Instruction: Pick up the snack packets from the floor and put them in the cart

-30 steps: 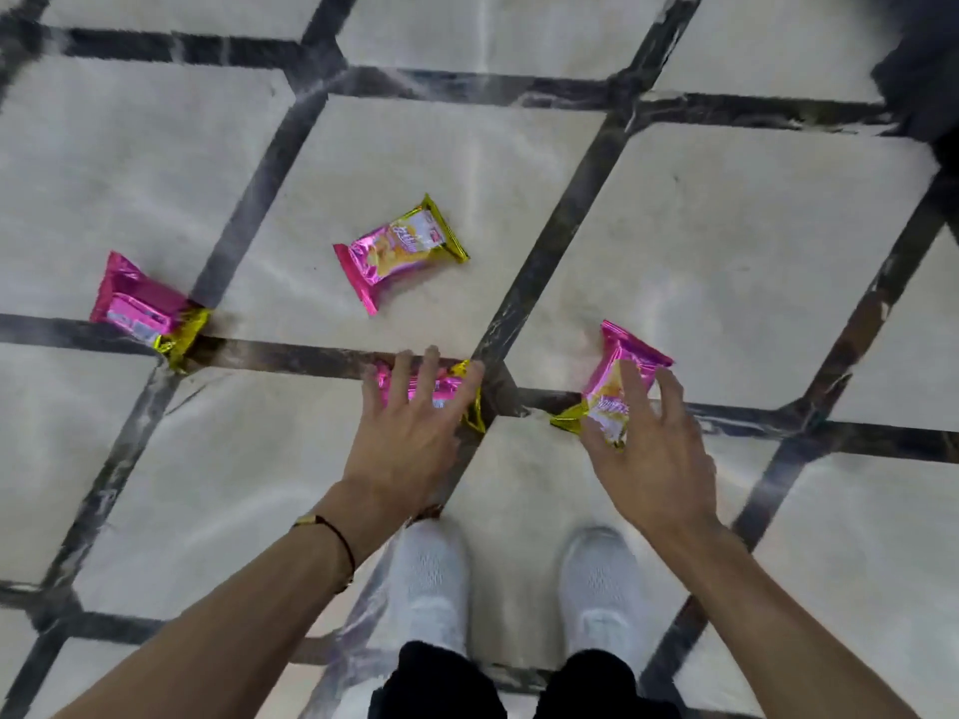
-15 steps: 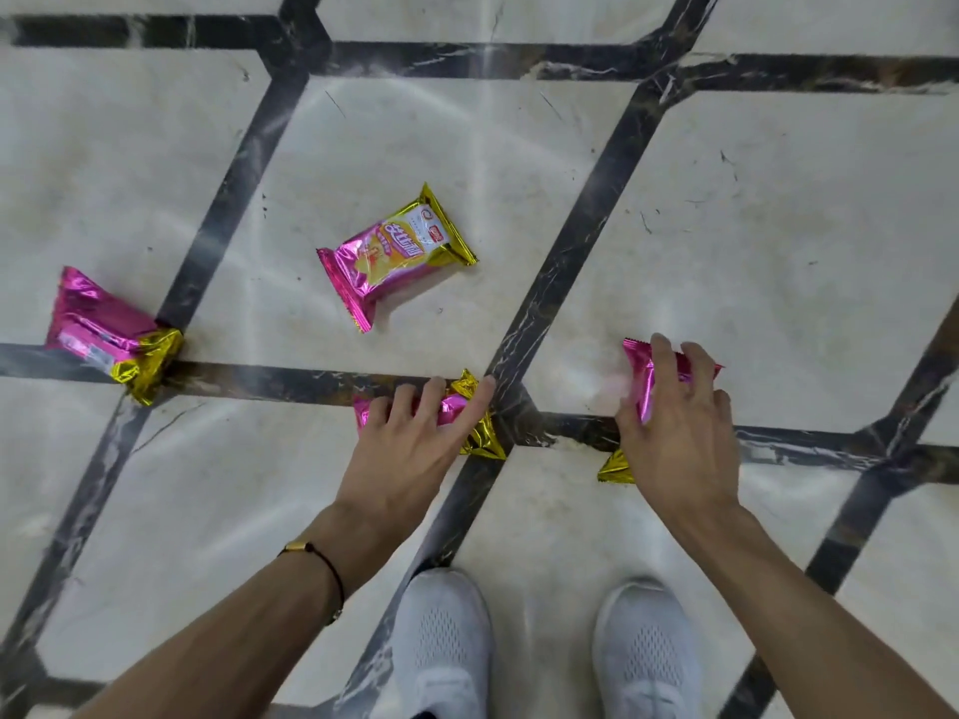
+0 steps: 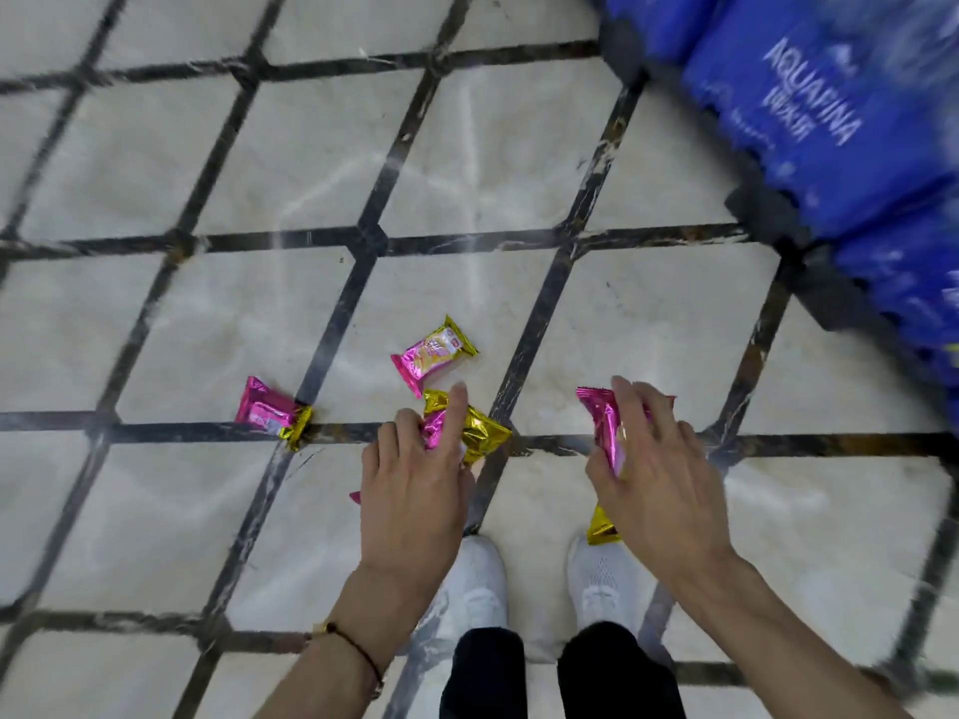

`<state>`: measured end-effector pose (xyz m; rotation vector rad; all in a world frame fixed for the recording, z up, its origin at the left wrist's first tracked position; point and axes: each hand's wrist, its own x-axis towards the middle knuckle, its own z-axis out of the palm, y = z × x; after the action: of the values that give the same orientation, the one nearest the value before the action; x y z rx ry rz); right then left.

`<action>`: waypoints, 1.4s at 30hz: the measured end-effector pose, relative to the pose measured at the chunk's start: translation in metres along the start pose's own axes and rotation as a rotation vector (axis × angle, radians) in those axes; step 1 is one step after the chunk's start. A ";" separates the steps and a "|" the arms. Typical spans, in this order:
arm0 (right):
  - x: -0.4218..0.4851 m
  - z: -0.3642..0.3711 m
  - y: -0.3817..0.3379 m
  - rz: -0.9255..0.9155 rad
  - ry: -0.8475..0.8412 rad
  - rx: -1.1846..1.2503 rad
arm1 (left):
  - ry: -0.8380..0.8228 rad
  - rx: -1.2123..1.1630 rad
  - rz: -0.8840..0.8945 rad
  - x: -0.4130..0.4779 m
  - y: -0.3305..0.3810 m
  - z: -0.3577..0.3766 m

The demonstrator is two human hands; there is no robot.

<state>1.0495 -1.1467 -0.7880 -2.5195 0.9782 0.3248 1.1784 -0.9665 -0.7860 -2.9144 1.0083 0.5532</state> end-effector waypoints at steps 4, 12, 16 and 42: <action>-0.035 -0.102 -0.027 0.003 0.054 -0.024 | 0.046 -0.125 -0.077 -0.021 0.023 -0.105; -0.101 -0.298 -0.052 0.037 0.154 -0.014 | 0.156 -0.168 -0.207 -0.077 0.056 -0.311; -0.126 -0.394 -0.060 0.113 0.282 -0.003 | 0.255 -0.186 -0.245 -0.112 0.064 -0.400; -0.284 -0.626 -0.108 0.191 0.591 -0.063 | 0.485 -0.267 0.039 -0.186 0.142 -0.653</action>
<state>0.9582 -1.1958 -0.0999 -2.6353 1.4450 -0.3683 1.1700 -1.0476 -0.0971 -3.3662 1.1025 -0.0375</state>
